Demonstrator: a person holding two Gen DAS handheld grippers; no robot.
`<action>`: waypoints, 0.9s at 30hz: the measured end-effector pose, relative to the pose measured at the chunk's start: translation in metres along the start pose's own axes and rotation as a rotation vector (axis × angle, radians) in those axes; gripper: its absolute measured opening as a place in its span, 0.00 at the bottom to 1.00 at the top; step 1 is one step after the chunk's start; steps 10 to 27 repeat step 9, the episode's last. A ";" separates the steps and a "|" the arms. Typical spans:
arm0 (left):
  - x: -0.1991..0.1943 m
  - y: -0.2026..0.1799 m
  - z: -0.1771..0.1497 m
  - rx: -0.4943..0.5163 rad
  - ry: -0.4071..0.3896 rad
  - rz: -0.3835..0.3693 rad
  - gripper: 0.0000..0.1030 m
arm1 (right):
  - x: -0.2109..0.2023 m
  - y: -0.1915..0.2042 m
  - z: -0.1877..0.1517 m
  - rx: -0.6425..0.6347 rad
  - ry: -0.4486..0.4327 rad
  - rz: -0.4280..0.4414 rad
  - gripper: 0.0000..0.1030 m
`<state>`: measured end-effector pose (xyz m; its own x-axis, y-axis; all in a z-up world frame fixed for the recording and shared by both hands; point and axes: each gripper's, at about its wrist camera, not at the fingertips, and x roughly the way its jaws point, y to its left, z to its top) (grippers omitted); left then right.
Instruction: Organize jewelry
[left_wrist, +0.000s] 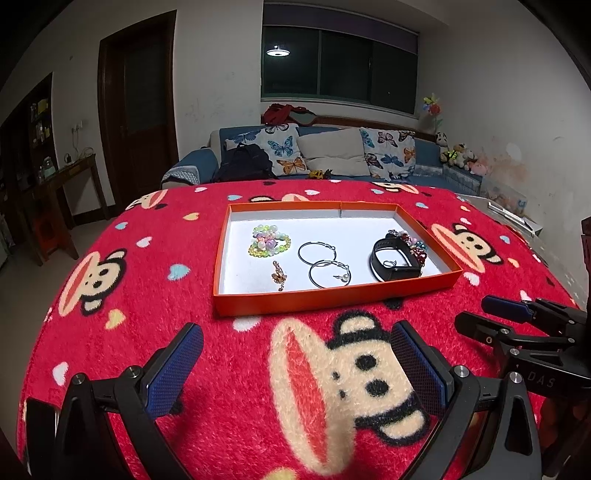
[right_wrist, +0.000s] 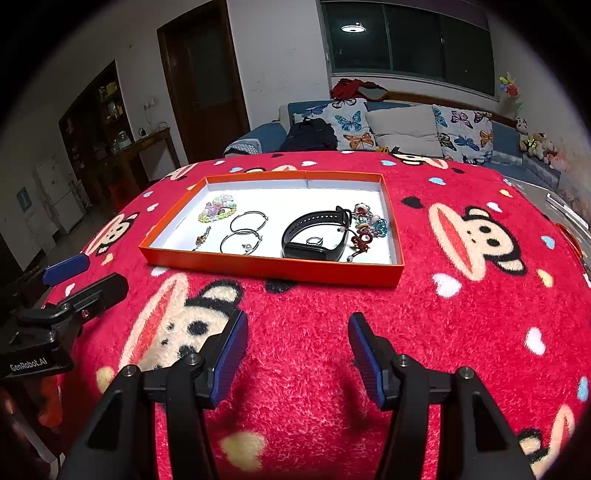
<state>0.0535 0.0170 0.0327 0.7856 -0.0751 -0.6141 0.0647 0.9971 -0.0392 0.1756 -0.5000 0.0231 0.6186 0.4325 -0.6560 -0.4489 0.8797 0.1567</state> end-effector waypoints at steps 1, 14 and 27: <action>0.000 0.000 0.000 -0.001 -0.003 -0.003 1.00 | 0.000 0.000 0.000 0.000 0.000 0.000 0.60; -0.001 -0.004 -0.002 0.011 -0.012 0.014 1.00 | 0.001 0.005 -0.001 -0.003 0.005 0.005 0.60; -0.001 -0.004 -0.002 0.011 -0.012 0.014 1.00 | 0.001 0.005 -0.001 -0.003 0.005 0.005 0.60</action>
